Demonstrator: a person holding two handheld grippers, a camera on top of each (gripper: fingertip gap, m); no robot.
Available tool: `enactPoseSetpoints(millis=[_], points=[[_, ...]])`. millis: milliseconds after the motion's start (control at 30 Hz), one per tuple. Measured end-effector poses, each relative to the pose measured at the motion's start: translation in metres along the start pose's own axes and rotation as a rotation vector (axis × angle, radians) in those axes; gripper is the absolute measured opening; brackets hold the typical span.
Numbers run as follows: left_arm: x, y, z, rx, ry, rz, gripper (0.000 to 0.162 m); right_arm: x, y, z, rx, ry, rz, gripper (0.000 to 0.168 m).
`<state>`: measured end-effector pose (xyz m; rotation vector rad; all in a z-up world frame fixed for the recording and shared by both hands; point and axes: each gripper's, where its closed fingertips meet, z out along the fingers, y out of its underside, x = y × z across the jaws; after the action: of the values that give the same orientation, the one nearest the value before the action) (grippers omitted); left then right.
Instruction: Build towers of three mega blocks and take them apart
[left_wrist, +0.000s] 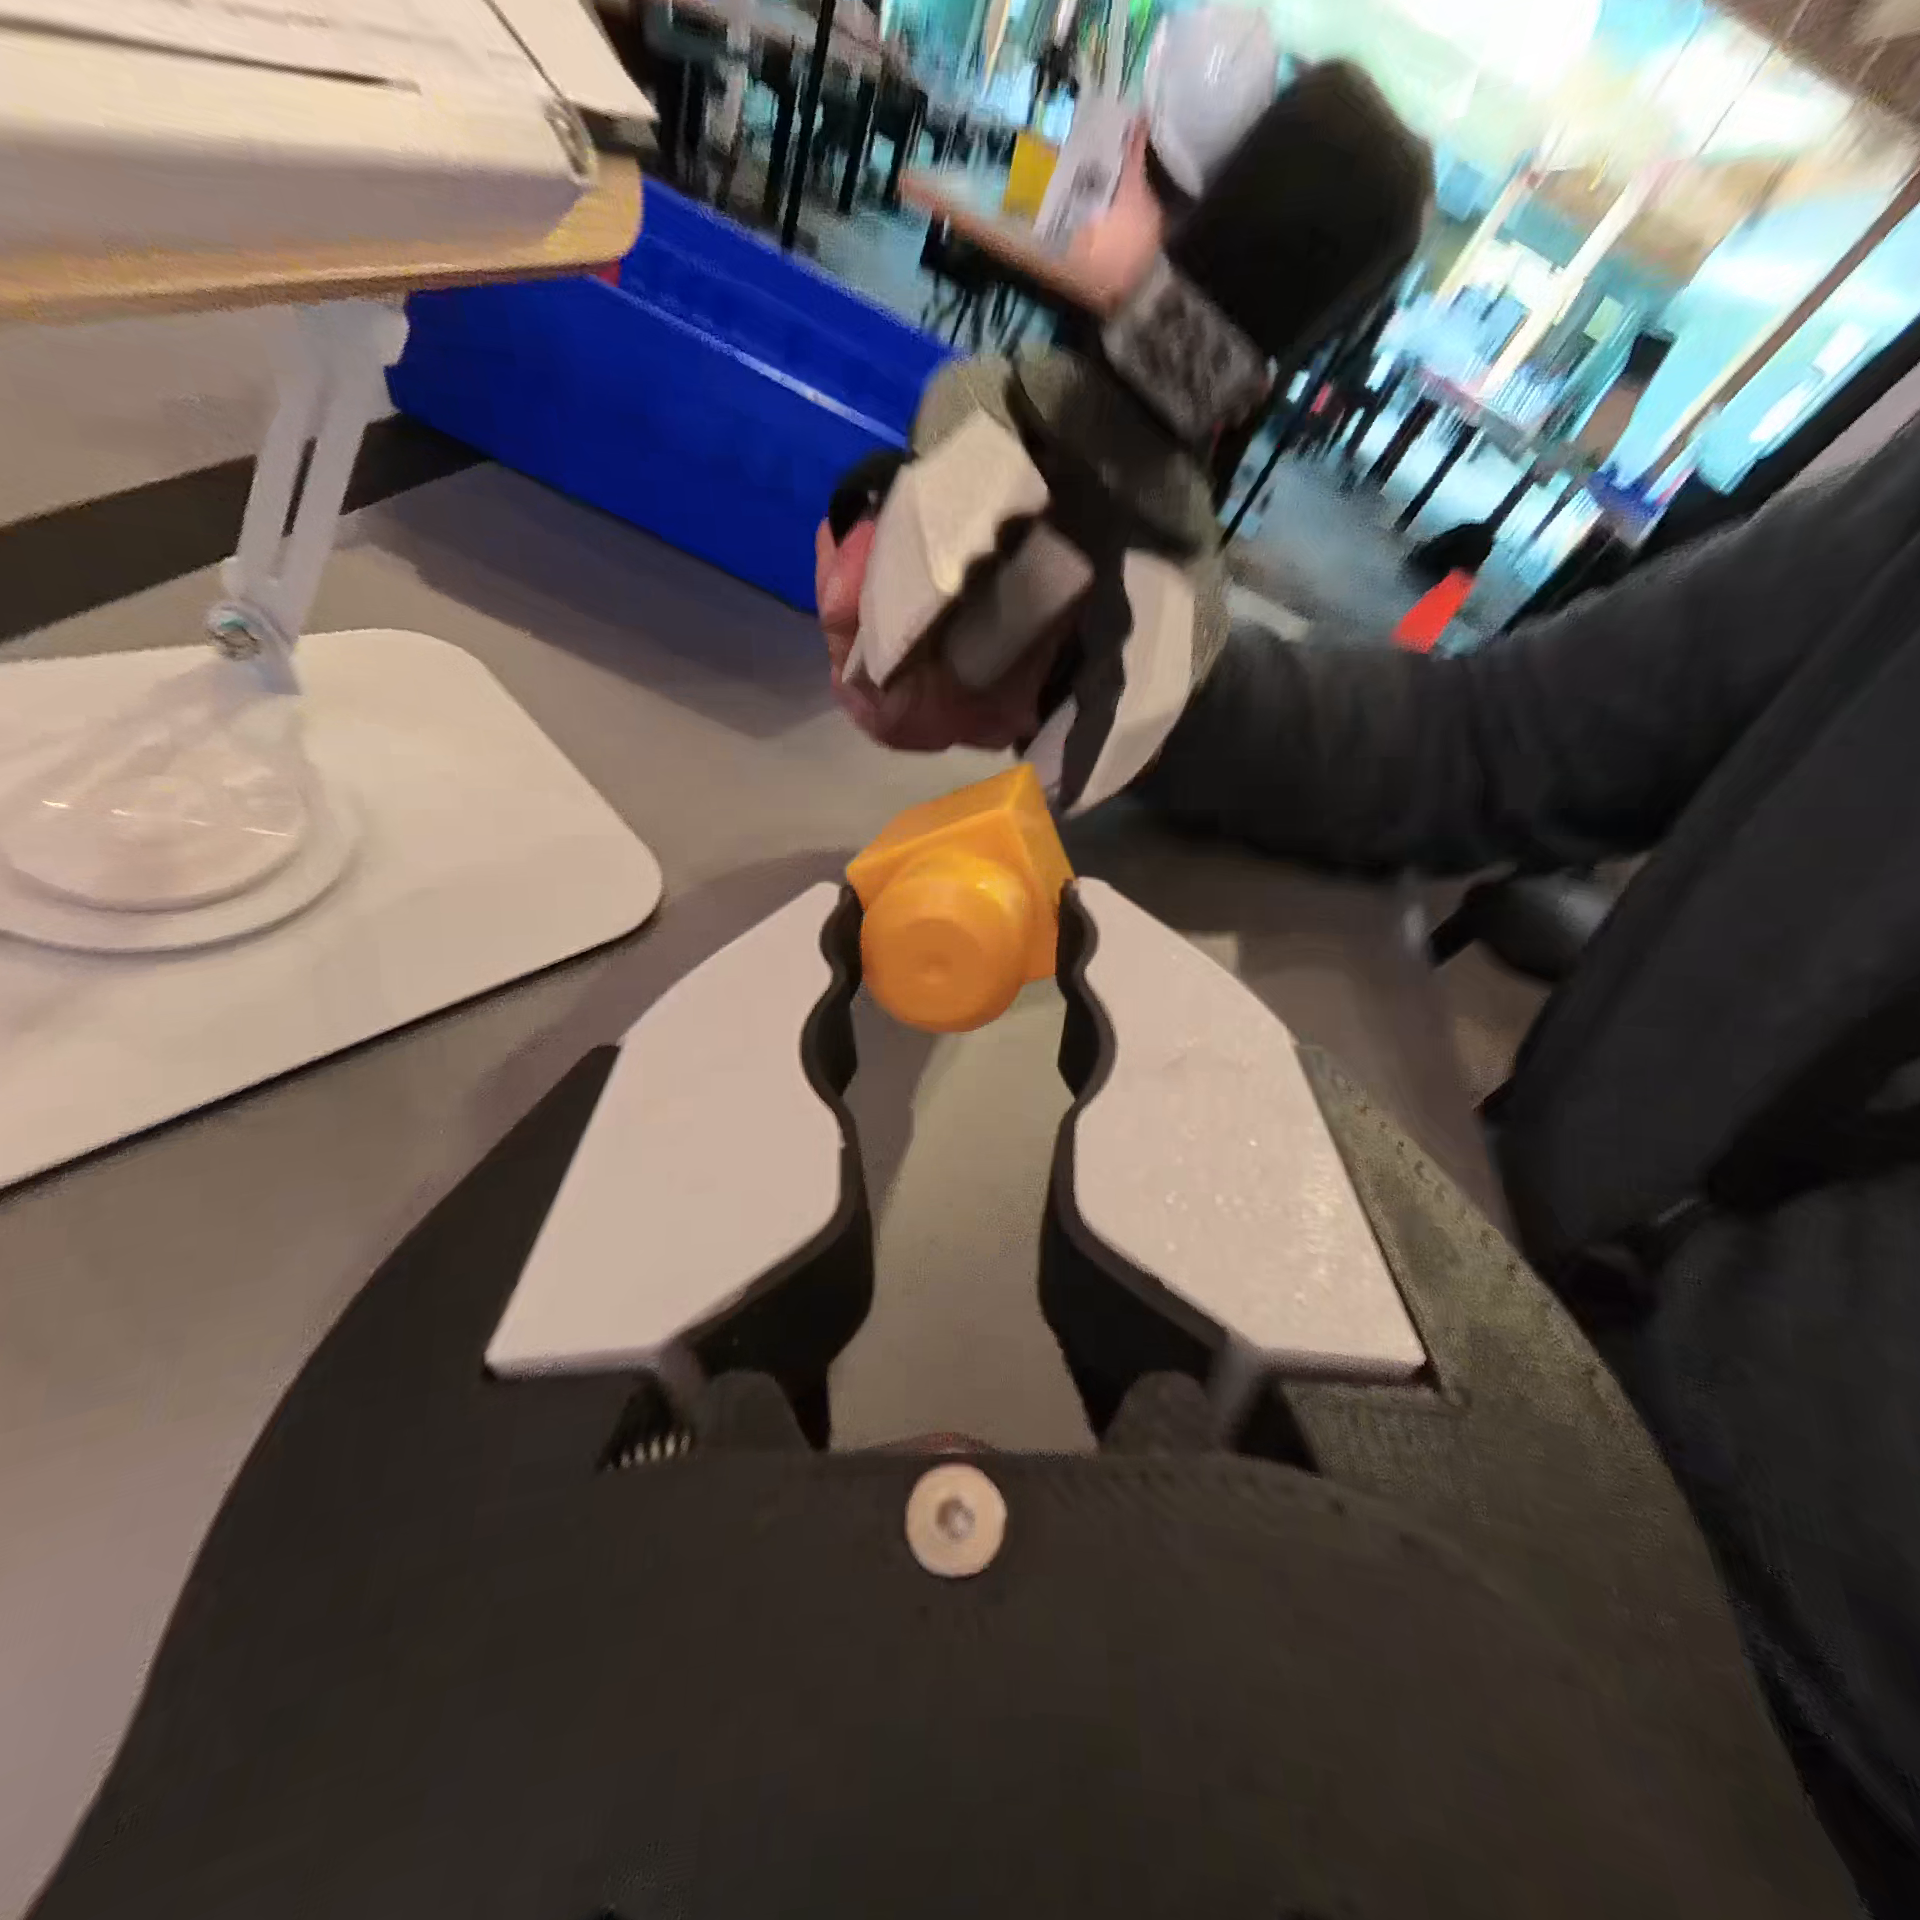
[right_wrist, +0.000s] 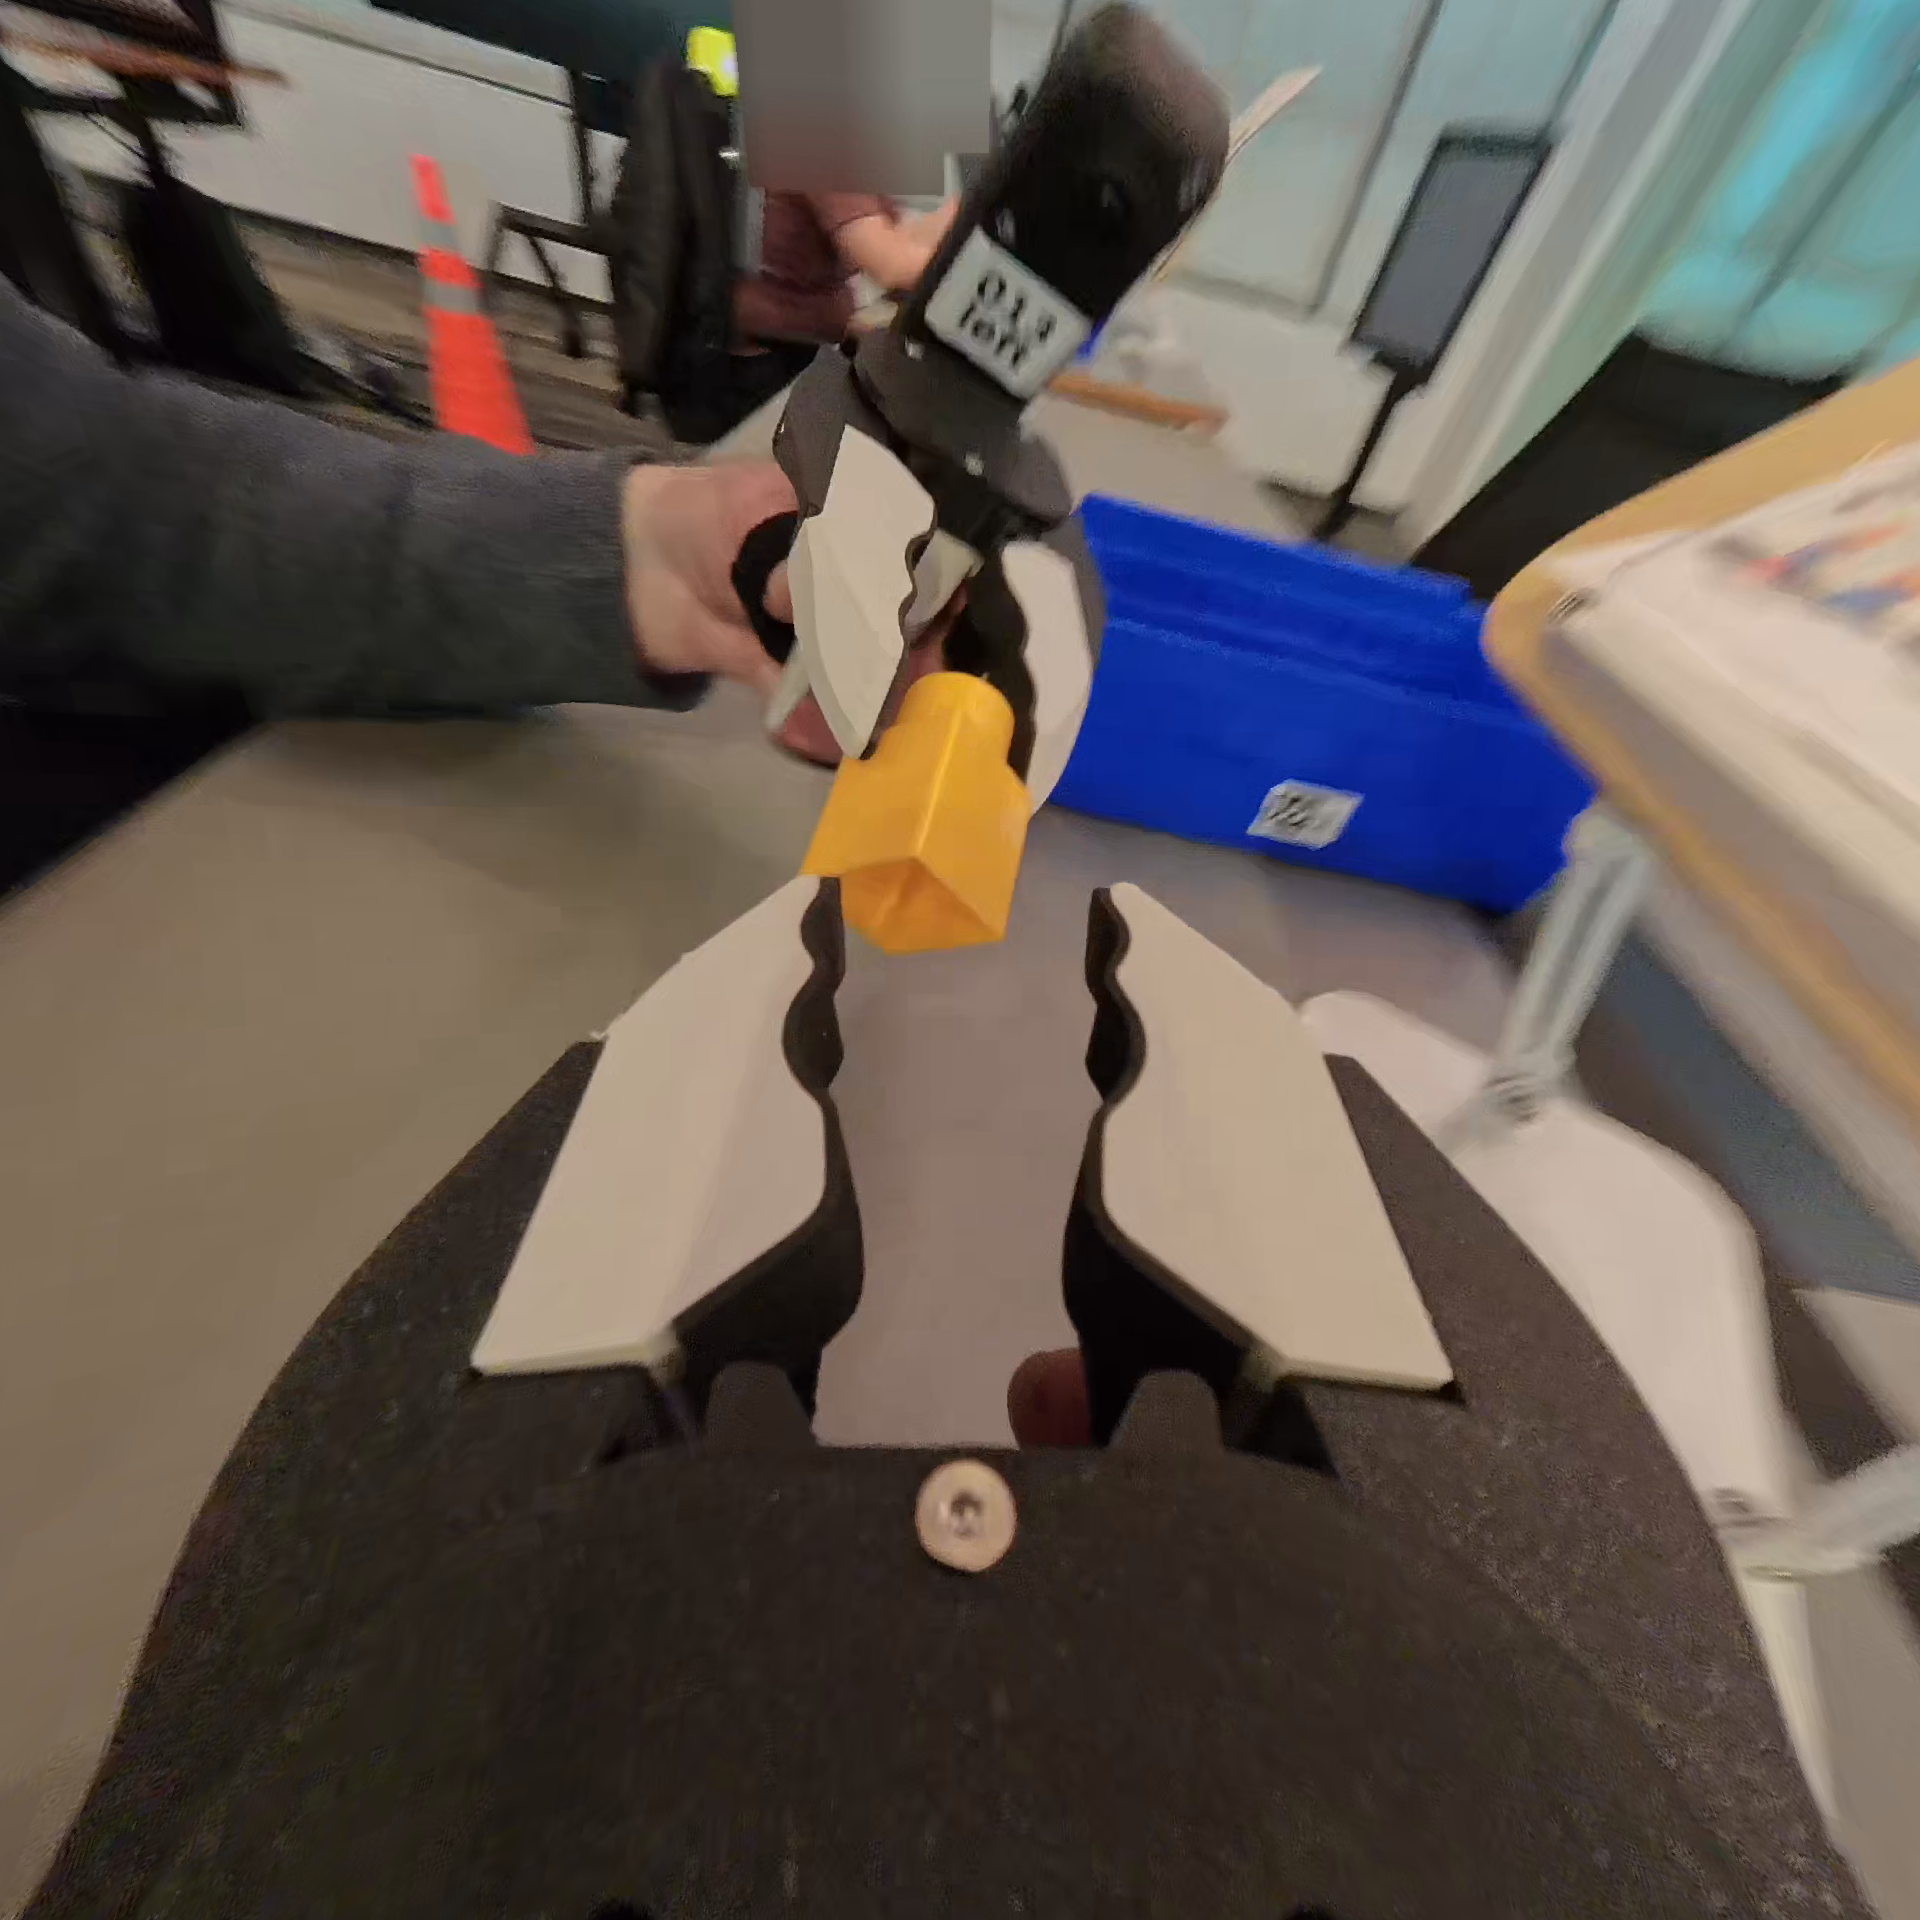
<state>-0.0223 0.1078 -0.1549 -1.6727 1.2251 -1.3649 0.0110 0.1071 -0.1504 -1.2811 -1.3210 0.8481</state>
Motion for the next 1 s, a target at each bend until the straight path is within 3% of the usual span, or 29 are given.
enactPoseSetpoints(millis=[33, 167, 433, 667, 800, 900, 1000], points=[[0.002, 0.001, 0.000, -0.043, -0.021, 0.069, 0.036, -0.004, 0.000, -0.003, -0.028, -0.074, 0.079, 0.047], [0.007, 0.009, 0.005, -0.275, -0.116, 0.328, 0.035, -0.013, 0.000, -0.003, -0.081, -0.181, 0.221, 0.052], [0.018, 0.019, 0.020, -0.559, -0.096, 0.516, 0.035, -0.037, 0.020, 0.013, -0.231, -0.254, 0.194, 0.042], [0.028, 0.028, 0.028, -0.623, -0.046, 0.558, 0.035, -0.053, 0.030, 0.021, -0.268, -0.314, 0.162, 0.038], [0.026, 0.026, 0.026, -0.575, -0.080, 0.542, 0.035, -0.050, 0.027, 0.024, -0.212, -0.303, 0.189, 0.037], [0.016, 0.016, 0.005, -0.533, -0.161, 0.519, 0.044, -0.042, 0.024, 0.028, -0.143, -0.254, 0.206, 0.037], [-0.004, -0.001, -0.042, -0.498, -0.308, 0.500, 0.045, -0.039, 0.030, 0.035, -0.114, -0.216, 0.221, 0.037]])
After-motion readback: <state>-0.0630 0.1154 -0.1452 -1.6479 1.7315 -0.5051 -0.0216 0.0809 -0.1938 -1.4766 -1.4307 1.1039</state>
